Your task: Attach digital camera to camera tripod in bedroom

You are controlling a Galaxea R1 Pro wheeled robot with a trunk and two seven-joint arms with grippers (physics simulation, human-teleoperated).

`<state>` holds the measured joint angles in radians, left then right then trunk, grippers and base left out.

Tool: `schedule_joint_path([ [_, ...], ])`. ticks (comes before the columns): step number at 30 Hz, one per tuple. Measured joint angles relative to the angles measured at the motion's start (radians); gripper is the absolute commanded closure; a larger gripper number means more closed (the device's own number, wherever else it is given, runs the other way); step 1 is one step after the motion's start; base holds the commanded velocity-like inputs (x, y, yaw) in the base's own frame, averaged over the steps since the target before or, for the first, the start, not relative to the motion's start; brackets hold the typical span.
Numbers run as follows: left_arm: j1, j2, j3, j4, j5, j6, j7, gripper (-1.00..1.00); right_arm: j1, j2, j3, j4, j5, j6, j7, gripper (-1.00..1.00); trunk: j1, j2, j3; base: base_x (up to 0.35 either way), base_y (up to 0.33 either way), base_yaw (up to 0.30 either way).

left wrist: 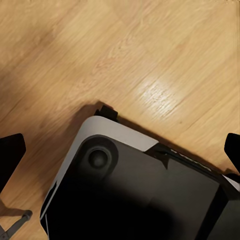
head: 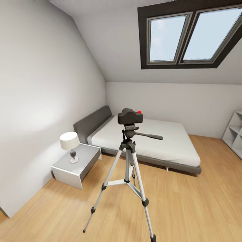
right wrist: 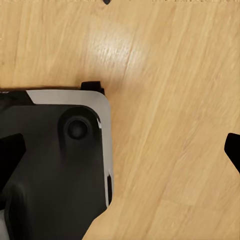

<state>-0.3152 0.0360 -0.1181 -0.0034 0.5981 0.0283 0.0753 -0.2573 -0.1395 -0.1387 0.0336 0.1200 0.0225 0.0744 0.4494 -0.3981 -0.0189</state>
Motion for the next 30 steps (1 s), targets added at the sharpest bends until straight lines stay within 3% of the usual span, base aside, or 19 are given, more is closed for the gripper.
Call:
schedule_joint_path([
  [30, -0.001, -0.001, -0.001, -0.001, -0.001, 0.001, 0.0, -1.0, 0.0, 0.001, 0.0, 0.0, 0.003, 0.003, 0.003, -1.0, 0.0, -0.001, 0.046, 0.0, 0.0, 0.0],
])
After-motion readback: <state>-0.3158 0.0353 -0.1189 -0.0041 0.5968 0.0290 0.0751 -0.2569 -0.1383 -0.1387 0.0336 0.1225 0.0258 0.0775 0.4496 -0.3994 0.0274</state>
